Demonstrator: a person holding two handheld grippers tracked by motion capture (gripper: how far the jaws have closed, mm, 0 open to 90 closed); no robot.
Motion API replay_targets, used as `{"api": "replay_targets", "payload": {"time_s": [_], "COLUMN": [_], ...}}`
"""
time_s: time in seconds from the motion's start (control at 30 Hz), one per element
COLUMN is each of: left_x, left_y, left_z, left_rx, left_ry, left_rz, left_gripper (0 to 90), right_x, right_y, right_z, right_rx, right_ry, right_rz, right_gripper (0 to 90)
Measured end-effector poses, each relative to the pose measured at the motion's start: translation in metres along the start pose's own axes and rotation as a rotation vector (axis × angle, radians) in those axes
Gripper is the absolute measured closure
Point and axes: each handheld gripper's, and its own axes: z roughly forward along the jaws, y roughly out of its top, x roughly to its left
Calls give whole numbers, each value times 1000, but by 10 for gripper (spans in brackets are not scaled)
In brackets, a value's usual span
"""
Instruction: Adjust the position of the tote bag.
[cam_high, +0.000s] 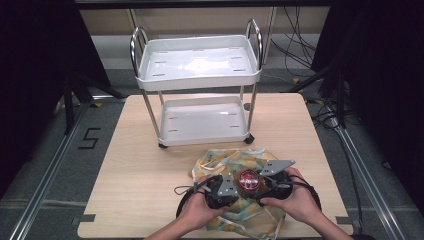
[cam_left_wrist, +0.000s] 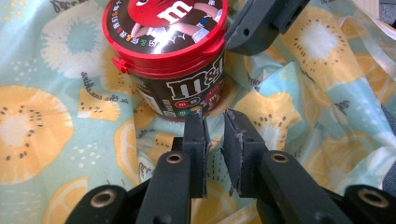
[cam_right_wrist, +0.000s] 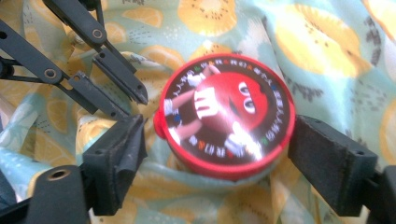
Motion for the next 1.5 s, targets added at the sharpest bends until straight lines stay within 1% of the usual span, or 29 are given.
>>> {"api": "replay_targets", "payload": {"time_s": [0.03,0.07,0.13,0.17,0.2,0.23,0.3,0.33,0.37,0.47,0.5,0.53,0.57,0.6,0.63,0.67,0.7,0.8,0.87,0.9,0.93,0.97,1.07,1.13,1.17,1.2,1.23,1.4,1.5], "left_x": [0,0,0,0,0,1,1,2,1,0,0,0,0,0,1,1,1,2,3,3,3,6,6,6,6,5,5,9,10], "left_y": [0,0,0,0,0,0,0,0,0,0,0,0,0,0,0,0,0,-1,-1,-1,-1,-1,-1,-1,-1,-1,-1,-1,0], "left_z": [0,0,0,0,0,0,0,0,0,1,1,1,1,1,2,2,1,1,1,1,1,-1,-1,-1,-2,-1,-1,-6,-13], "left_rx": [0,0,-2,-1,-1,3,1,10,8,2,2,2,4,4,11,11,14,13,16,4,4,29,29,27,29,1,-6,-19,-22], "left_ry": [-1,-1,1,1,1,1,1,7,5,1,1,2,2,2,5,5,0,1,1,1,1,-10,-13,-18,-9,-3,2,12,18], "left_rz": [2,2,2,2,2,7,4,13,11,3,4,4,4,4,13,13,15,12,19,3,3,32,32,34,31,-4,-11,-19,-16], "left_gripper": [782,781,781,780,780,780,780,780,779,779,779,779,778,778,778,777,777,775,775,775,775,775,774,774,773,773,770,768,767], "right_x": [1,1,1,0,0,0,0,0,-1,-1,0,-2,-3,-3,-2,-2,-2,-2,-2,-2,-2,-3,-3,-4,-3,-3,-3,-3,-3], "right_y": [1,2,3,4,4,3,3,2,3,1,-1,-1,-2,-2,-4,-4,-4,-5,-5,-6,-6,-6,-6,-6,-6,-6,-6,-5,-4], "right_z": [5,5,9,9,11,14,16,17,16,19,23,21,22,22,25,25,23,24,24,24,24,24,25,24,24,24,23,23,22], "right_rx": [-11,1,-7,11,5,-21,-19,-15,15,10,-26,3,-3,-3,-30,-30,-7,-14,-17,-24,-24,-30,-28,-29,-23,-23,-25,-39,-41], "right_ry": [-2,-1,-1,2,1,-7,-8,-6,4,-1,-12,-5,-10,-10,-20,-20,-11,-14,-18,-21,-21,-21,-19,-18,-10,-10,-6,-2,-3], "right_rz": [-19,-29,-33,-44,-48,-43,-51,-42,-46,-46,-35,-45,-49,-49,-44,-44,-55,-61,-65,-76,-76,-92,-86,-93,-62,-62,-63,-63,-67], "right_gripper": [167,163,159,159,160,160,162,167,173,184,192,203,234,234,242,242,246,248,249,250,250,250,251,251,252,252,253,254,255]}}
